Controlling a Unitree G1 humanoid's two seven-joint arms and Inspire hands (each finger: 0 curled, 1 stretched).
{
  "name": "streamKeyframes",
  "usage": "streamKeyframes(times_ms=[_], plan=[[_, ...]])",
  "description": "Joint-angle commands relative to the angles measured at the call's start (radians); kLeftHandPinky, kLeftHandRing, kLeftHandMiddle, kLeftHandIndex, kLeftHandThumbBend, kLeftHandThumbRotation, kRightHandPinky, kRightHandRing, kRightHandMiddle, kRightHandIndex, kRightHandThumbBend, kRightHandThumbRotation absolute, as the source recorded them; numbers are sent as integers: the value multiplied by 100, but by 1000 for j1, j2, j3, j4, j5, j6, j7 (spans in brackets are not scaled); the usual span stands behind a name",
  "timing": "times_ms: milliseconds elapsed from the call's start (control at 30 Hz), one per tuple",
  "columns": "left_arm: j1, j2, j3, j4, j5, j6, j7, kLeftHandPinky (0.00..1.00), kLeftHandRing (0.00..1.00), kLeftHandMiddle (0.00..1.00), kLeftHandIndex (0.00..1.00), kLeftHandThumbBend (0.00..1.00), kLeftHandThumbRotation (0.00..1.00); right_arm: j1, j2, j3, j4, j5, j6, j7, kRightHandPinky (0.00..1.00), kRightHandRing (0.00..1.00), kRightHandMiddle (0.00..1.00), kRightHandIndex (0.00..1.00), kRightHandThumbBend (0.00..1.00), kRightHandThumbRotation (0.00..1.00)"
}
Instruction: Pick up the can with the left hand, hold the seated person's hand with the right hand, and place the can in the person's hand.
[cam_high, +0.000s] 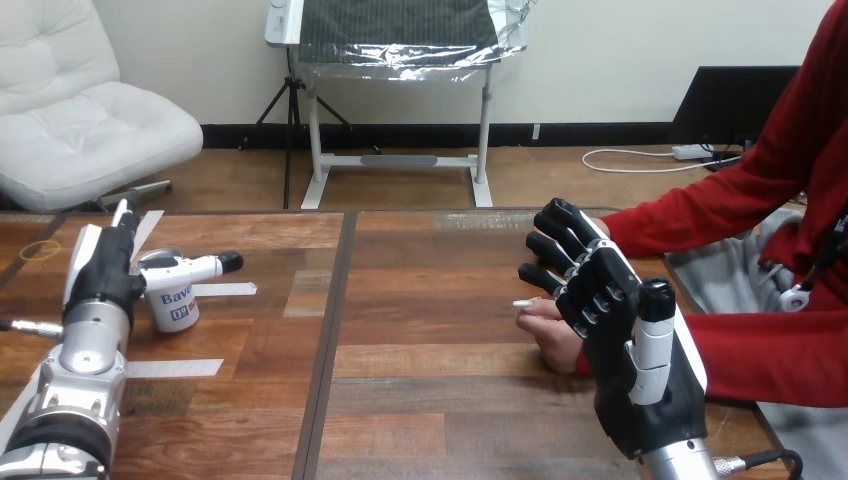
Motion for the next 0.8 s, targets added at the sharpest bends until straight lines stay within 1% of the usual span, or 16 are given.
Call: streamKeyframes(times_ms=[0, 300, 567, 767], plan=[[-27, -4, -11, 2, 8, 3, 11, 98, 100, 100, 100, 89, 15, -65, 6, -5, -4, 8, -36, 0, 83, 90, 90, 89, 89, 100], [-29, -9, -9, 2, 5, 30, 0, 98, 100, 100, 100, 88, 15, -58, 5, -3, -12, 0, -34, -8, 83, 89, 90, 89, 90, 100], [-27, -7, -27, -1, 26, 39, -1, 99, 100, 100, 100, 89, 17, -56, 6, -2, -10, 9, -34, -3, 83, 90, 90, 89, 90, 100], [-28, -8, -34, -1, 33, 46, -1, 99, 100, 100, 100, 89, 18, -55, 7, -2, -10, 12, -34, -2, 83, 90, 90, 89, 90, 100]])
